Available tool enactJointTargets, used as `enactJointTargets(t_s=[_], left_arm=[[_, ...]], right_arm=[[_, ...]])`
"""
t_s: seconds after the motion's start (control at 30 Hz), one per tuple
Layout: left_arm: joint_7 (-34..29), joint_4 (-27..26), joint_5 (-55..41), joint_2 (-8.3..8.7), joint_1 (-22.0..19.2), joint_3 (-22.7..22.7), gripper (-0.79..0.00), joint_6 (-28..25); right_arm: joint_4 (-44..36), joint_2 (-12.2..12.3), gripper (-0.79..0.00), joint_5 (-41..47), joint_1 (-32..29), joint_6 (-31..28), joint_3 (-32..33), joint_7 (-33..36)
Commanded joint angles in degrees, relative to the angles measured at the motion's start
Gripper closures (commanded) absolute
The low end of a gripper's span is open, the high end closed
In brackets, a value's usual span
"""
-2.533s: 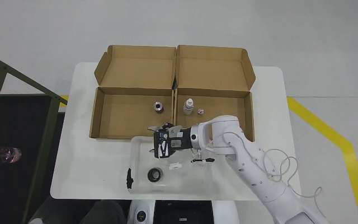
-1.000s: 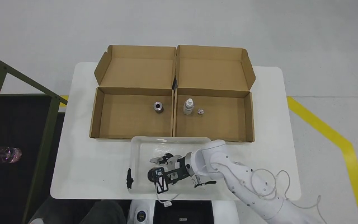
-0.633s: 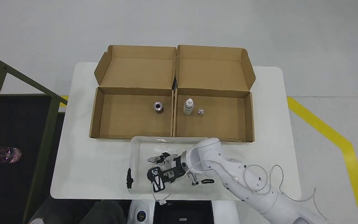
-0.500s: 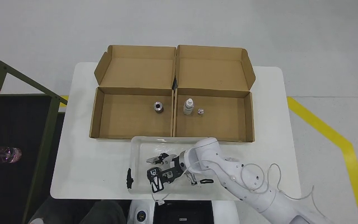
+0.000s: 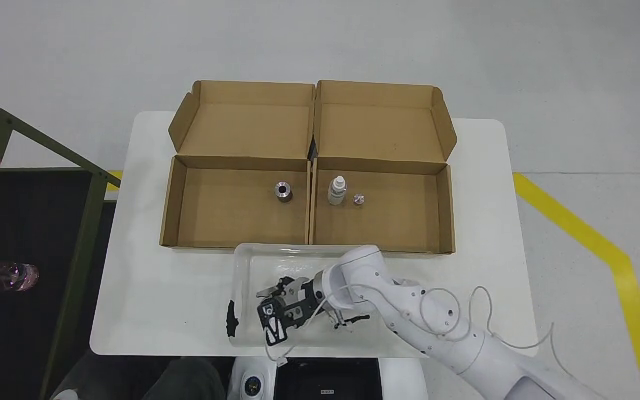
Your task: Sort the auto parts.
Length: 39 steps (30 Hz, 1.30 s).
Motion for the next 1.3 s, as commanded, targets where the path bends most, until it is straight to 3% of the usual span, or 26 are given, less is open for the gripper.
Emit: enactJointTargets(t_s=[0.0, 0.1, 0.3, 0.37, 1.27], left_arm=[[0.0, 0.0, 0.0, 0.0, 0.0, 0.0, -0.785, 0.0], [0.0, 0.0, 0.0, 0.0, 0.0, 0.0, -0.785, 0.0], [0.0, 0.0, 0.0, 0.0, 0.0, 0.0, -0.785, 0.0], [0.0, 0.0, 0.0, 0.0, 0.0, 0.0, -0.785, 0.0], [0.0, 0.0, 0.0, 0.0, 0.0, 0.0, -0.785, 0.0]], right_arm=[[0.2, -0.1, -0.428, 0.0, 0.2, 0.0, -0.2, -0.3], [0.6, -0.2, -0.369, 0.3, 0.4, -0.1, -0.4, -0.9], [1.6, -0.4, -0.062, 1.1, 0.9, -0.2, -0.1, -2.0], [1.7, -0.4, 0.0, 1.5, 1.0, -0.2, 0.3, -2.5], [-8.3, 2.9, 0.0, 4.3, -2.4, -1.7, 10.0, -3.4]])
